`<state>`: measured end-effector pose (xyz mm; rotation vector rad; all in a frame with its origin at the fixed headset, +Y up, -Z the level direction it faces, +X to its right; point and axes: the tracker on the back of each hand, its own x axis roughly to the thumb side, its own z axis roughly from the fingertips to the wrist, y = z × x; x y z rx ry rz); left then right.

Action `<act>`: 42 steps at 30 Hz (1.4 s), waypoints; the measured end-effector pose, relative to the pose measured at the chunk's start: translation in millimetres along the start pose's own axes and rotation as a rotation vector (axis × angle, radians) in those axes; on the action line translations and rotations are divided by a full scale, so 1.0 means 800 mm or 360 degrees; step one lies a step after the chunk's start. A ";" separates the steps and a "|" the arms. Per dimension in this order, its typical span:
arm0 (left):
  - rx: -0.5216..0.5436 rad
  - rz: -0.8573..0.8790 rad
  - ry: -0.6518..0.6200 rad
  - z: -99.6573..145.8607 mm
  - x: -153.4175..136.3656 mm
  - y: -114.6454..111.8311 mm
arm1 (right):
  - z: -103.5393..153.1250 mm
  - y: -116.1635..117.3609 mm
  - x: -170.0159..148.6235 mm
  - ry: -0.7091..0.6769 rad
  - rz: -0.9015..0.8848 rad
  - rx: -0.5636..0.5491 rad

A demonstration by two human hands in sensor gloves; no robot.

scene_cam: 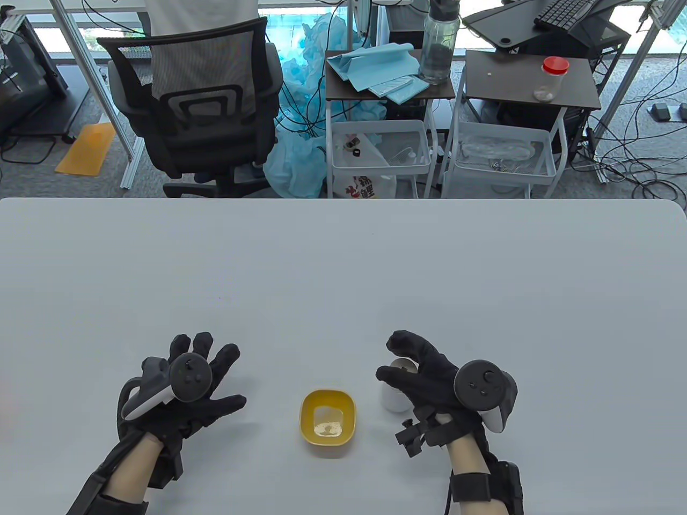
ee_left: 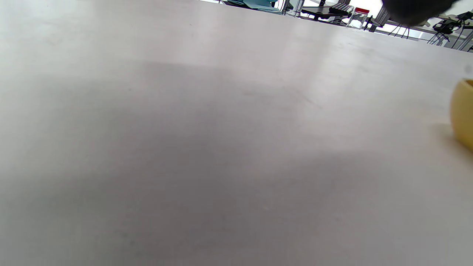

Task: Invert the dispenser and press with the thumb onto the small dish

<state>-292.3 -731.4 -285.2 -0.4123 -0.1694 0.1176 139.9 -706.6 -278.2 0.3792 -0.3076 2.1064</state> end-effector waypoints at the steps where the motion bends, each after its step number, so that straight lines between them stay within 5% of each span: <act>1: 0.0000 0.0000 0.0000 0.000 0.000 0.000 | 0.000 -0.003 0.007 -0.0031 0.0043 0.0007; 8: 0.0007 -0.0001 0.0001 0.001 -0.001 0.000 | 0.002 -0.017 0.051 -0.0214 0.0375 0.0078; 18: 0.0034 0.0000 0.0009 0.003 -0.002 0.001 | 0.011 -0.022 0.084 -0.0204 0.0816 0.0176; 31: 0.0049 -0.0007 0.0011 0.004 -0.002 0.001 | 0.023 0.001 0.069 -0.0060 0.1348 0.0283; 42: 0.0067 -0.0022 0.0037 0.006 -0.003 0.003 | 0.027 0.022 0.040 0.0128 0.1416 0.0445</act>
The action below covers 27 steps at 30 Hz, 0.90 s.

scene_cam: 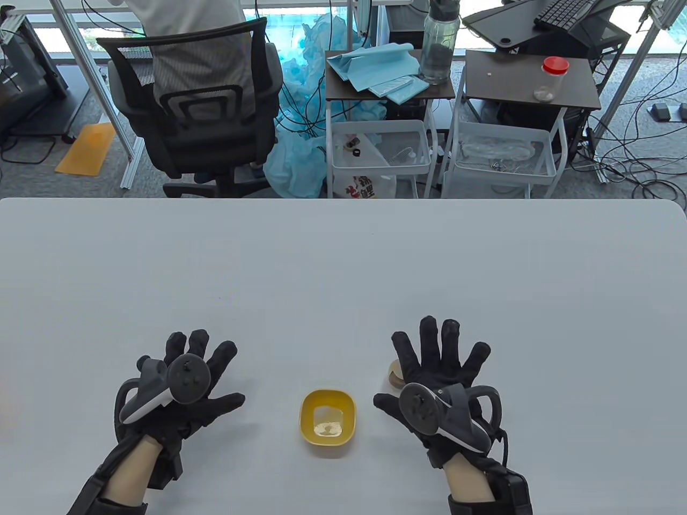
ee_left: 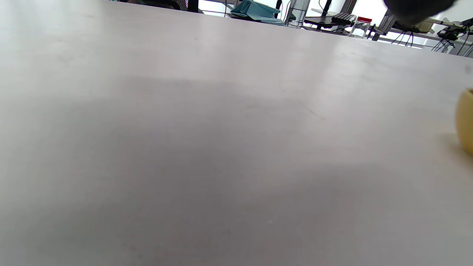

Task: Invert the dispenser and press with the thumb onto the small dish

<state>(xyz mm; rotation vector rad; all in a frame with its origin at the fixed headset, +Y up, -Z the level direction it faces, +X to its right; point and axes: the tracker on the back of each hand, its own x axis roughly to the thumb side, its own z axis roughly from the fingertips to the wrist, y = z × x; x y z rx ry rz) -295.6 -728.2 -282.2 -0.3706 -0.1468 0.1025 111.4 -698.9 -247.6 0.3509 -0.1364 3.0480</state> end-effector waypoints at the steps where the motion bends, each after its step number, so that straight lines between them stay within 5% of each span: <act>1: 0.0003 0.0000 0.0004 0.000 -0.001 0.001 | -0.001 0.001 -0.002 0.0009 -0.0009 0.0022; 27: 0.0010 -0.0023 0.0019 0.001 0.000 0.003 | 0.001 0.005 0.003 -0.0037 -0.0014 0.0022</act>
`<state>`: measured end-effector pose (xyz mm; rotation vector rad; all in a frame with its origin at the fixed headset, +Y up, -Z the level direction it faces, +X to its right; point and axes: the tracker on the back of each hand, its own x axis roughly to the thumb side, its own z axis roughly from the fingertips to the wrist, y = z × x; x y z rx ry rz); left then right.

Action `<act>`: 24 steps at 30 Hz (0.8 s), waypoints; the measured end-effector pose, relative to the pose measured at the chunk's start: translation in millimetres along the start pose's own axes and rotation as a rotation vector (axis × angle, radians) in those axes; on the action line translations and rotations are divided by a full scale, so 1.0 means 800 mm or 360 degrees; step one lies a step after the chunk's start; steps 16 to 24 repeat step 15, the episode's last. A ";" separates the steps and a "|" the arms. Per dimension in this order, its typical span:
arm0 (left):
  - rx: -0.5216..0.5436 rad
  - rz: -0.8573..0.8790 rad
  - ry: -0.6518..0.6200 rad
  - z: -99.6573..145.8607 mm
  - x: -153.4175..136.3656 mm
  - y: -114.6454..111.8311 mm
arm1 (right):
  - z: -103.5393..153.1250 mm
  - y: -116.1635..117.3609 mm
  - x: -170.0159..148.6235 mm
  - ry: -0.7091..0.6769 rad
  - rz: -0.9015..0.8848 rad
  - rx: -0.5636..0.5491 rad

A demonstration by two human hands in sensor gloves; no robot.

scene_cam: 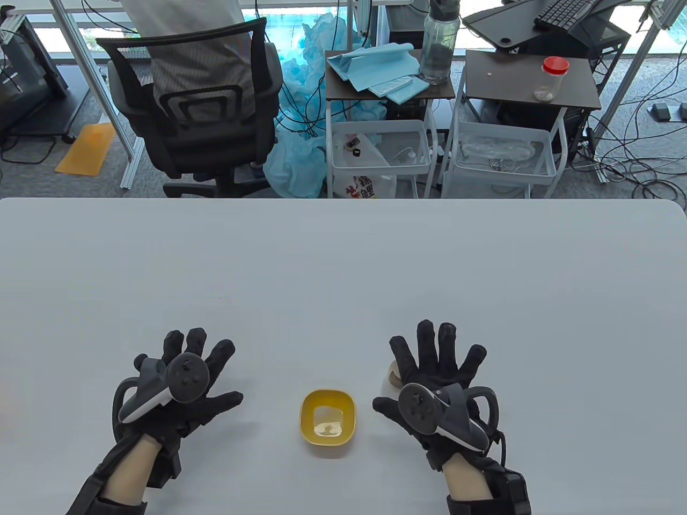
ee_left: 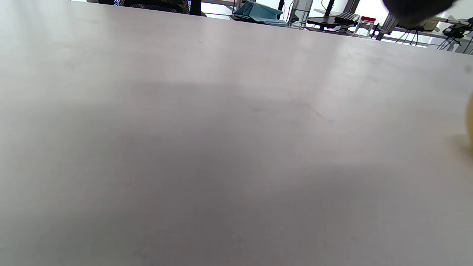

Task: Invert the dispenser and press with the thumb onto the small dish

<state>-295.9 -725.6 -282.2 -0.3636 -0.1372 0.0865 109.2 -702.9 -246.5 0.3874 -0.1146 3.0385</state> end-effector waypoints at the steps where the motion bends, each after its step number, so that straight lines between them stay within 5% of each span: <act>1: 0.0000 -0.0002 0.0000 0.000 0.000 0.000 | 0.000 0.000 0.001 -0.0001 0.0000 -0.0001; 24: -0.0007 -0.0009 0.0021 -0.001 -0.001 0.003 | -0.001 0.002 0.001 -0.0013 -0.0058 0.0023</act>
